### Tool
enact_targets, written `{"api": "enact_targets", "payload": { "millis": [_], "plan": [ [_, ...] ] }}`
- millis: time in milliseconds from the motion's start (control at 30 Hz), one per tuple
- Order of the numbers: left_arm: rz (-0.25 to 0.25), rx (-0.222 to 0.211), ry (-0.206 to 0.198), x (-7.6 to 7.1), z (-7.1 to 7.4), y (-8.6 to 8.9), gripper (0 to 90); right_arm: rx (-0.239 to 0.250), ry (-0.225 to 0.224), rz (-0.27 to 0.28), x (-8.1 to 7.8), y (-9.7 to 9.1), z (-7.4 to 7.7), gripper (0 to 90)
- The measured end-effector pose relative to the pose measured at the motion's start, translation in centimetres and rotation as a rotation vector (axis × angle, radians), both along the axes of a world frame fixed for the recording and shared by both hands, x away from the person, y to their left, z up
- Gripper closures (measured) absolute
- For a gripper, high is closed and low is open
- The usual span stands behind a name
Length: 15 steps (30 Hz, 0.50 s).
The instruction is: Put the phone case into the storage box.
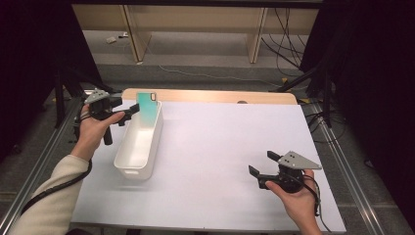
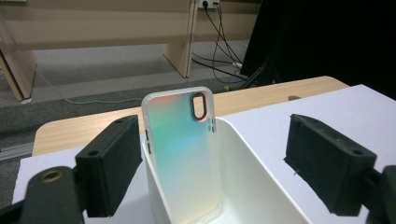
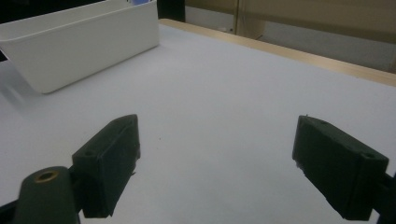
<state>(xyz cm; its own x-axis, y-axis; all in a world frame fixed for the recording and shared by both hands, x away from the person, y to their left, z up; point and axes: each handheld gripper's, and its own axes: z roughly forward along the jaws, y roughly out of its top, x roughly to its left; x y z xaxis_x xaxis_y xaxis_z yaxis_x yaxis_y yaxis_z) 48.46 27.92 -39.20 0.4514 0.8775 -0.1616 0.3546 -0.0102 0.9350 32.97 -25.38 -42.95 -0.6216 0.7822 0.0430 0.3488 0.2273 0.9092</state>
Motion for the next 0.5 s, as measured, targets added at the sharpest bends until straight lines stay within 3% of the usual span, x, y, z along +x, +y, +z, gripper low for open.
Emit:
{"api": "enact_targets", "payload": {
  "millis": [500],
  "plan": [
    [-0.015, 0.001, -0.021, -1.4, 0.2, -0.3, 18.3, 0.002, -0.003, -0.003, 0.0, 0.0, 0.0, 16.3]
  ]
}}
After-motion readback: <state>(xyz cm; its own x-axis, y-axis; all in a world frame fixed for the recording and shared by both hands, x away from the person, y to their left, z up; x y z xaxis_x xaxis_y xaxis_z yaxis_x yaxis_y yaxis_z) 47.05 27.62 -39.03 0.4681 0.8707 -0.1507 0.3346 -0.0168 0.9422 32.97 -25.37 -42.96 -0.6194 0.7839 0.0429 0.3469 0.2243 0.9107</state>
